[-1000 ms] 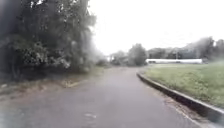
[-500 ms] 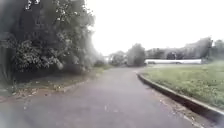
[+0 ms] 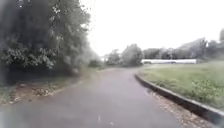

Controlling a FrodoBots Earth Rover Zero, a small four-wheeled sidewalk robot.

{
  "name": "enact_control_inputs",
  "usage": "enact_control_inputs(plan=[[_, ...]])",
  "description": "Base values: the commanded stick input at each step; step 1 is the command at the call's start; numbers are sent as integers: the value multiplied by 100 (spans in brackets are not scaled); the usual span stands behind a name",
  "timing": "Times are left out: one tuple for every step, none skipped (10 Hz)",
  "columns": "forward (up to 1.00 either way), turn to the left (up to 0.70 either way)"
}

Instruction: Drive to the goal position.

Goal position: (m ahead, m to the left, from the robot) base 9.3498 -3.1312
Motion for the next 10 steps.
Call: enact_control_inputs(plan=[[70,-27],[70,0],[70,0],[70,0],[70,0],[70,-27],[70,-27],[70,-27],[70,-27],[70,-27]])
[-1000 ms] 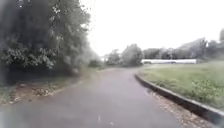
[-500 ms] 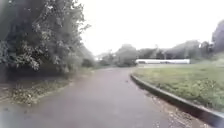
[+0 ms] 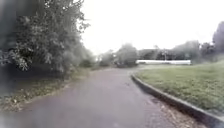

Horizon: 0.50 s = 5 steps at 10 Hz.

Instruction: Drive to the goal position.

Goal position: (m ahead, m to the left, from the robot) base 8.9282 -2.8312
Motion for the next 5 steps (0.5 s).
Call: enact_control_inputs(plan=[[70,0],[70,0],[70,0],[70,0],[70,0]])
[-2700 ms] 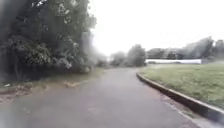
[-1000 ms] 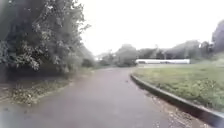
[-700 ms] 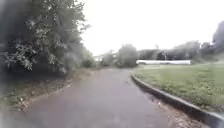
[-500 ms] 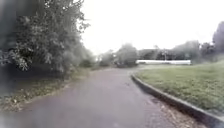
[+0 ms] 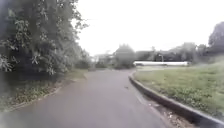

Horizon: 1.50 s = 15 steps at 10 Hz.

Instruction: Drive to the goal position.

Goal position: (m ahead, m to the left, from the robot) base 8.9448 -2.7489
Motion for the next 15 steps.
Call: enact_control_inputs(plan=[[70,0],[70,0],[70,-27],[70,-27],[70,0],[70,0],[70,0],[70,0],[70,0],[70,0],[70,0],[70,0],[70,0],[70,0],[70,0]])
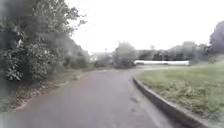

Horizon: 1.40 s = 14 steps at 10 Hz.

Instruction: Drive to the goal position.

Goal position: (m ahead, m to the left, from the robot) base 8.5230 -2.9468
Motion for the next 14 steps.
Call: enact_control_inputs(plan=[[70,0],[70,0],[70,0],[70,0],[70,0],[70,0],[70,0],[70,0],[70,-10],[70,-21],[70,-21],[70,-10],[70,-2],[70,-14]])
